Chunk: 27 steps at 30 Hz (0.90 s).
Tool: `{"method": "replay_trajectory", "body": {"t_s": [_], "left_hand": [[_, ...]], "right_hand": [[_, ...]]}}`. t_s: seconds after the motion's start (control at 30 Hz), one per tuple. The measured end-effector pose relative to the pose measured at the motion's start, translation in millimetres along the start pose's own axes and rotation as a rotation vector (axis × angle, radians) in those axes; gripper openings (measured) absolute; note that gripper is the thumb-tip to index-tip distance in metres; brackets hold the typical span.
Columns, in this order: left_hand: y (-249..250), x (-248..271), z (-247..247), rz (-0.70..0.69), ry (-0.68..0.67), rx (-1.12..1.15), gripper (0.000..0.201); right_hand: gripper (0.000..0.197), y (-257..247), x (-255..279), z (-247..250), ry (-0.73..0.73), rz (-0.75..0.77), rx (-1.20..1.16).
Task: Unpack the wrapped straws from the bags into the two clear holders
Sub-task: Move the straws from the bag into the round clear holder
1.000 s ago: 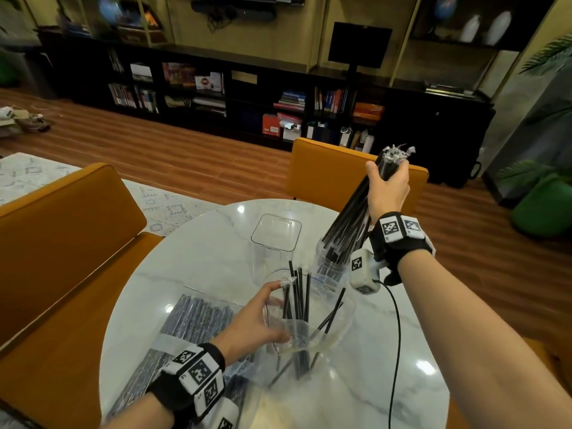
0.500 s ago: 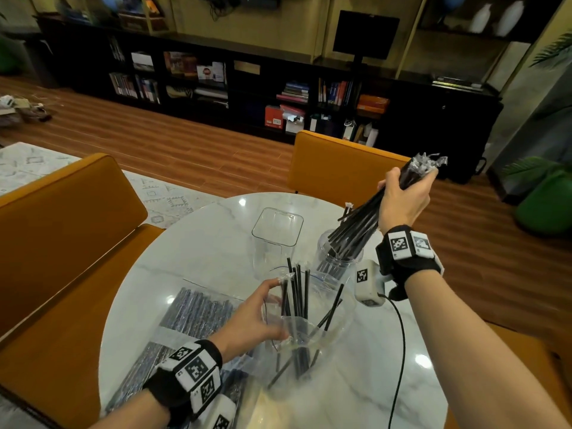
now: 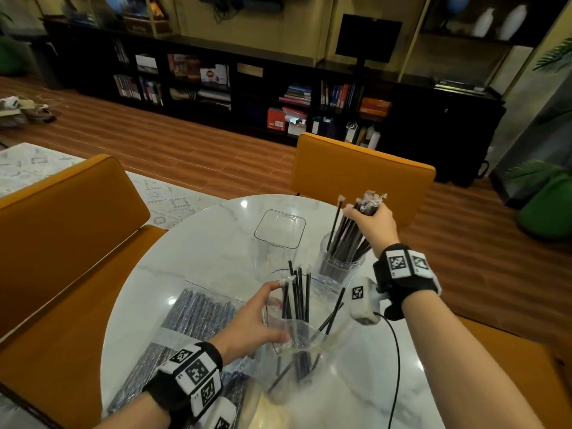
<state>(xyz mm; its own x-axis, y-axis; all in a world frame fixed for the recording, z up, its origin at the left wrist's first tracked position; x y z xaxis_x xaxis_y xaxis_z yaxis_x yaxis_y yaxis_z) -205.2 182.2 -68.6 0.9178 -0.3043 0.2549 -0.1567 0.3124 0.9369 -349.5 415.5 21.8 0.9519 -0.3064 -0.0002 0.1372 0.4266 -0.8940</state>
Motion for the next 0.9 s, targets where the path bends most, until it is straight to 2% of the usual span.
{"method": "replay_trajectory", "body": {"t_s": [0.1, 0.13, 0.23, 0.3, 0.37, 0.5, 0.57, 0.6, 0.67, 0.73, 0.8, 0.9], "left_hand": [[-3.1, -1.1, 2.8, 0.003, 0.012, 0.014, 0.08], [-3.3, -1.9, 3.1, 0.002, 0.013, 0.015, 0.08], [-1.6, -5.0, 1.7, -0.011, -0.001, 0.021, 0.081], [1.6, -7.2, -0.1, -0.027, -0.012, 0.027, 0.081], [2.3, -9.6, -1.2, -0.031, -0.016, 0.03, 0.083], [4.8, -11.1, -5.7, -0.033, -0.041, 0.04, 0.088], [9.0, -11.4, -15.8, -0.021, -0.092, 0.076, 0.091], [11.7, -12.3, -23.1, -0.024, -0.122, 0.087, 0.092], [17.2, -14.2, -39.4, -0.049, -0.181, 0.091, 0.094], [21.9, -16.0, -52.3, -0.079, -0.216, 0.087, 0.095], [27.5, -15.1, -57.0, -0.106, -0.199, 0.09, 0.094], [28.3, -13.7, -53.5, -0.104, -0.122, 0.105, 0.091]], "right_hand": [[0.069, -29.3, 3.3, 21.0, -0.082, 0.091, 0.159], [0.07, -41.7, 7.3, 31.8, -0.069, 0.151, 0.212], [0.049, -69.5, 34.3, 68.6, 0.073, 0.348, 0.267], [0.034, -67.0, 59.6, 83.1, 0.081, 0.378, 0.197], [0.035, -43.6, 88.6, 77.0, -0.058, 0.298, 0.115], [0.085, 45.9, 141.9, 22.7, -0.476, -0.068, 0.041], [0.095, 71.3, 159.2, -3.4, -0.573, -0.138, -0.046], [0.091, 75.2, 163.3, -14.3, -0.592, -0.135, -0.085], [0.068, 72.7, 167.5, -29.6, -0.58, -0.089, -0.206], [0.05, 72.6, 165.6, -31.7, -0.486, -0.081, -0.322], [0.033, 82.2, 161.4, -23.7, -0.366, -0.102, -0.393], [0.02, 101.7, 155.6, -2.6, -0.234, -0.165, -0.438]]}}
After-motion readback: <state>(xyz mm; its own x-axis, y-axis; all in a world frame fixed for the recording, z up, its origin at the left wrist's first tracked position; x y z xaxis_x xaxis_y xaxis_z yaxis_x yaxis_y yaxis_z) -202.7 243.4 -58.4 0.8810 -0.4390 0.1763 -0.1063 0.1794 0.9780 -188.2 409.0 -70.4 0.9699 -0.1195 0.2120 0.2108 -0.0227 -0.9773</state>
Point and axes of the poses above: each hand's wrist, its own x-axis away from the middle knuckle, its own z-axis out of the back of the hand, y = z × x, the point moved 5 cm from there along -x, towards the middle knuckle, and after that the axes turned 1 degree about -z, right-handed, at the moved point
